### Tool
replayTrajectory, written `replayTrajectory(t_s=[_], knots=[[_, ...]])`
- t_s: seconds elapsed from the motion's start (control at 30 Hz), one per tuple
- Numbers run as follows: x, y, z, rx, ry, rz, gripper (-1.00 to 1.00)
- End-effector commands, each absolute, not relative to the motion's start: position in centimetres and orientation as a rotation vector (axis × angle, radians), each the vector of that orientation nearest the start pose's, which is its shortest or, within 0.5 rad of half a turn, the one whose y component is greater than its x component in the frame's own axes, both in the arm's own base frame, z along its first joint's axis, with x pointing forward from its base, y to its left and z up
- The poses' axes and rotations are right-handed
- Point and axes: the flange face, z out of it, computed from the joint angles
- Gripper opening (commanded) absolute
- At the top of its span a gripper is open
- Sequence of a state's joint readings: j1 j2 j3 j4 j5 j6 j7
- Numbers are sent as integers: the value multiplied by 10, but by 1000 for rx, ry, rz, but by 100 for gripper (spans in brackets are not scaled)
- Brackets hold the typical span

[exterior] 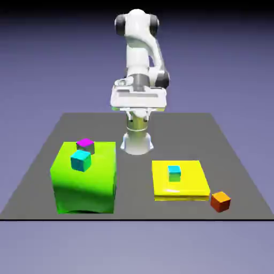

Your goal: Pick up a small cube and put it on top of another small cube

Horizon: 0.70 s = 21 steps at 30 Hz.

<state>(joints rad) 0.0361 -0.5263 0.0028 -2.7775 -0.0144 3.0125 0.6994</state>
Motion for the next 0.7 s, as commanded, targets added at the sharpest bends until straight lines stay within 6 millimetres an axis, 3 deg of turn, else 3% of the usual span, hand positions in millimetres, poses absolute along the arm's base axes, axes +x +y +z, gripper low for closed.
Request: replayTrajectory(t_s=[0.0,0.33,0.5,0.67], knots=[[409,27,449,-2616,779,-985,0],[475,146,384,-3015,-137,-673,0],[490,212,338,-3068,-654,-483,0],[491,278,285,-3013,-1179,-274,0]])
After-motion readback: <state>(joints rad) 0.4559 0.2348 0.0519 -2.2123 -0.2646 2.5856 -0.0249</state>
